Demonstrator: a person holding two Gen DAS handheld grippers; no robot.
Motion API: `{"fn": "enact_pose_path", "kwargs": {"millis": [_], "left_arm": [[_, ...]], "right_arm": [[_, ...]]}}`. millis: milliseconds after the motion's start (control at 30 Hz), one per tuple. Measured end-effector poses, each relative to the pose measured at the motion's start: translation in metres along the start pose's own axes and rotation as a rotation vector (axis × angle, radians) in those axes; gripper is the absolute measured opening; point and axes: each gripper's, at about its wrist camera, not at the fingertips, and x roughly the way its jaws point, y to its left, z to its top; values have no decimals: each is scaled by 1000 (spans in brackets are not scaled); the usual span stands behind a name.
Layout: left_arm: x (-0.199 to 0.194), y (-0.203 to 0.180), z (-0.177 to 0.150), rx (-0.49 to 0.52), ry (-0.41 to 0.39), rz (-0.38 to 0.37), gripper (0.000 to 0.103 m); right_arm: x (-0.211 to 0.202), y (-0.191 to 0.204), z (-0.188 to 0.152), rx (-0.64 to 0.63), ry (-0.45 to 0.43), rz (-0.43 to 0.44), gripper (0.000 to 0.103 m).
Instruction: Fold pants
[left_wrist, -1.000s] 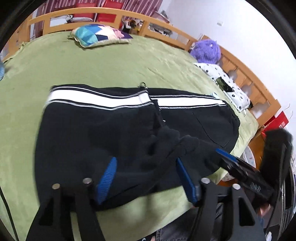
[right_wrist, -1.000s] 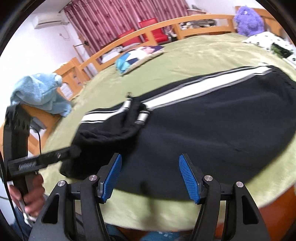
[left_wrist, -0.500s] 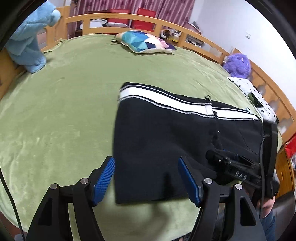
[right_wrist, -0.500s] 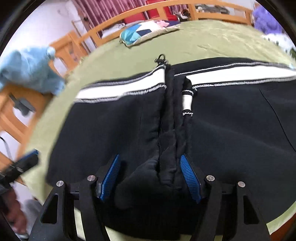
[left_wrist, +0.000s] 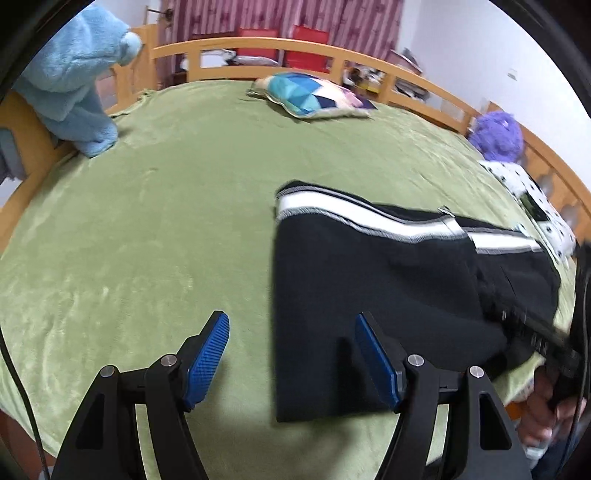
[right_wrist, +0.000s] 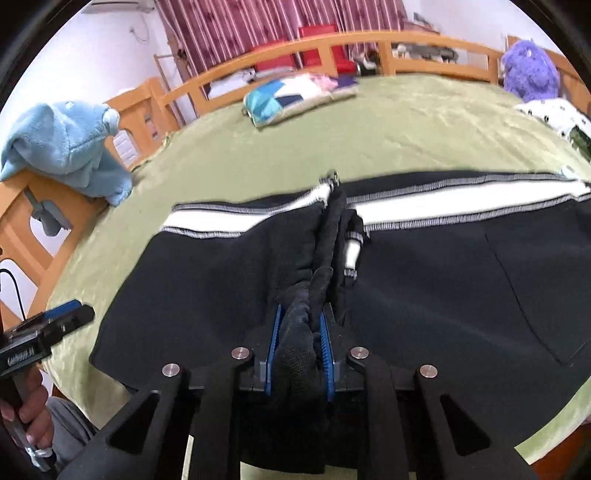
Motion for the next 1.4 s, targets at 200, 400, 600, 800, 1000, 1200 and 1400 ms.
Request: {"fn": "enact_pose_path", "kwargs": {"millis": [200, 400, 600, 800, 1000, 1200, 1400], "left_arm": [[-8, 12, 0, -50, -105, 77, 69], [-19, 3, -5, -4, -113, 114, 68], [-41, -6, -15, -16, -117, 65, 68], [-69, -21, -22, -7, -117, 2, 66], [-96, -34, -27, -14, -99, -46, 66], [-111, -46, -31, -9, -76, -53, 66], [-118, -45, -27, -37, -48, -48, 66]], "right_arm": [[11, 10, -25, -53, 37, -45, 34], [3, 10, -34, -43, 55, -61, 50], [-25, 9, -37, -13, 6, -77, 46], [-61, 14, -35, -25, -29, -82, 46], [-99, 20, -31, -40, -80, -84, 46], [-133, 27, -23, -53, -132, -82, 49], [-148, 34, -16, -56, -153, -81, 52]]}}
